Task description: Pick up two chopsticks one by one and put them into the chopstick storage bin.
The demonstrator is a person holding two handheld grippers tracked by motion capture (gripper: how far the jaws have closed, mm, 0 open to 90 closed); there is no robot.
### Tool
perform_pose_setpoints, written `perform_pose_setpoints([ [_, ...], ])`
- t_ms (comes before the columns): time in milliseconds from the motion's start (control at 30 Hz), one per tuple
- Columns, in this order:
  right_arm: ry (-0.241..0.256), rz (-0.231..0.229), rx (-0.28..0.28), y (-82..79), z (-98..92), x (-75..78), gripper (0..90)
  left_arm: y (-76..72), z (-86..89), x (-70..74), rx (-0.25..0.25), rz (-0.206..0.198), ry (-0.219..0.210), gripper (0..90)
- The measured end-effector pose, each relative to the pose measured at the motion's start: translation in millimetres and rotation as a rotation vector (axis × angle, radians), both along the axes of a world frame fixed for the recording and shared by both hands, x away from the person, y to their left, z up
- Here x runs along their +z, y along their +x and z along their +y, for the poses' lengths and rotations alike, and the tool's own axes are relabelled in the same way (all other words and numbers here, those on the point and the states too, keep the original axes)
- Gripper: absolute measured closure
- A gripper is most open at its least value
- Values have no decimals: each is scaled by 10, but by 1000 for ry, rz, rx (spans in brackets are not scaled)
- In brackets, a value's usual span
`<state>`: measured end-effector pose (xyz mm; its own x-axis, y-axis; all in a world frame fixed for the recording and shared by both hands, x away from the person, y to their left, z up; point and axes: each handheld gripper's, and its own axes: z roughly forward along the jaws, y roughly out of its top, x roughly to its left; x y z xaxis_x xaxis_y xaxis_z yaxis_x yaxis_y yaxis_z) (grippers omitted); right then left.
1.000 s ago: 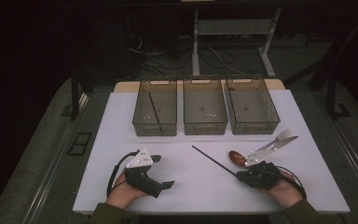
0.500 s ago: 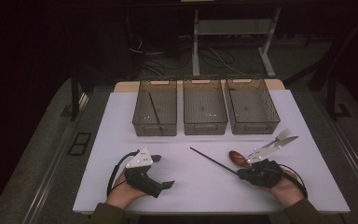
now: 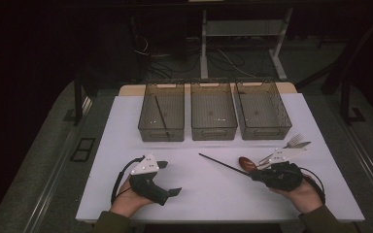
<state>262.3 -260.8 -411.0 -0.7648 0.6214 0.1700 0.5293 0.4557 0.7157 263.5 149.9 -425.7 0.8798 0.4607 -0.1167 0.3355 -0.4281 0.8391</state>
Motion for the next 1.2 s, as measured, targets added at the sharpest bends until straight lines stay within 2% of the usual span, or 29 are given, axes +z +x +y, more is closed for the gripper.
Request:
perform_pose_setpoints([
  [400, 73, -49, -13, -19, -80, 136, 859, 0, 0, 4, 2, -2, -5, 0],
  [633, 127, -85, -20, -22, -114, 272, 859, 6, -2, -3, 2, -1, -1, 0],
  [1000, 143, -153, -42, 73, -40, 475, 859, 9, -7, -10, 7, -1, -6, 0],
  [1200, 145, -171, -57, 168, 43, 543, 859, 12, -13, -16, 14, 8, -10, 0],
])
